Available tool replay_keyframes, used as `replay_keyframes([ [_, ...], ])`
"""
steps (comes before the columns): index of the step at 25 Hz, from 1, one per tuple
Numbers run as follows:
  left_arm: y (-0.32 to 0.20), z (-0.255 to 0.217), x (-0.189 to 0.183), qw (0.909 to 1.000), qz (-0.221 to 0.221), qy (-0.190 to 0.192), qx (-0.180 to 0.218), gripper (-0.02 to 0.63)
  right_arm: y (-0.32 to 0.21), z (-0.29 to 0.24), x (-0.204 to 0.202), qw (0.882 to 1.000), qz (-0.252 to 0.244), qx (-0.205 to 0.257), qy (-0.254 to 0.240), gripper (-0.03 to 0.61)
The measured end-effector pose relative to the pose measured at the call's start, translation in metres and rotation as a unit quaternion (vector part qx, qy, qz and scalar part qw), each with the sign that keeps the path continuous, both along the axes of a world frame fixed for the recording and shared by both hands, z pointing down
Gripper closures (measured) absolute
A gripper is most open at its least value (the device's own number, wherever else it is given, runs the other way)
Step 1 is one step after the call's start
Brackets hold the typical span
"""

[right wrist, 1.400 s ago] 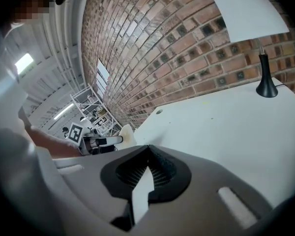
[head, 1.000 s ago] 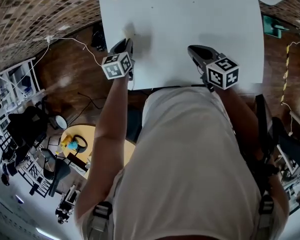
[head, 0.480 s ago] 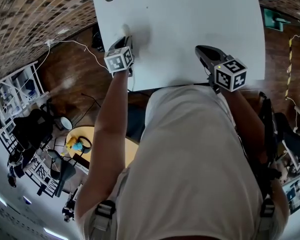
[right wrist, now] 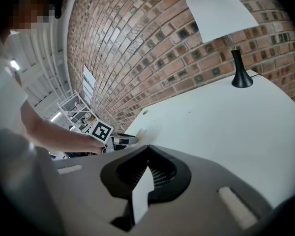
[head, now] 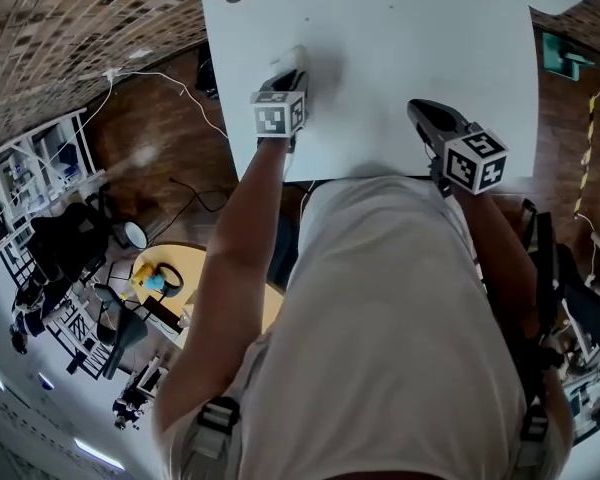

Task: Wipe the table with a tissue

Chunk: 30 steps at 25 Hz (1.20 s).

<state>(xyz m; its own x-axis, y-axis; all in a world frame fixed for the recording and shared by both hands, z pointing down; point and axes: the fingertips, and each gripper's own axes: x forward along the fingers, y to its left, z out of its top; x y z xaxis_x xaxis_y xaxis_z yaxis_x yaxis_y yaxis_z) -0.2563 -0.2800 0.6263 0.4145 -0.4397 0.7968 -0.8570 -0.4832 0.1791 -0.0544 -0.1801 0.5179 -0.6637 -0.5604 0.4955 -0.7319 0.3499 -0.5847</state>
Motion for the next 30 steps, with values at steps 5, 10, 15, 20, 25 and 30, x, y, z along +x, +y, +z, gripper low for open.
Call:
replay_keyframes([
  [5,0.002,-0.009,0.029,0.9966,-0.008,0.075,-0.034,0.552,-0.004,0.002,0.004,1.000,0.000,-0.004,-0.003,0.572],
  [10,-0.036,-0.035,0.005,0.9782,-0.126,0.165,0.006,0.549,-0.012,-0.003,0.009,1.000,0.002,0.001,-0.010,0.572],
  [15,-0.082,-0.052,-0.043,0.9702,-0.188,0.143,0.054,0.549,-0.012,0.001,0.025,1.000,0.018,-0.003,-0.013,0.572],
  [20,-0.104,-0.036,-0.027,0.9862,-0.138,0.080,0.046,0.549,-0.007,0.006,0.045,0.999,0.037,-0.010,-0.015,0.572],
  [25,-0.123,-0.030,0.001,0.9936,-0.092,0.036,0.054,0.549,-0.006,0.006,0.065,0.998,0.059,-0.011,-0.014,0.572],
  [30,-0.135,-0.026,0.007,0.9935,-0.099,0.022,0.051,0.549,-0.004,0.006,0.077,0.997,0.075,-0.019,-0.020,0.572],
])
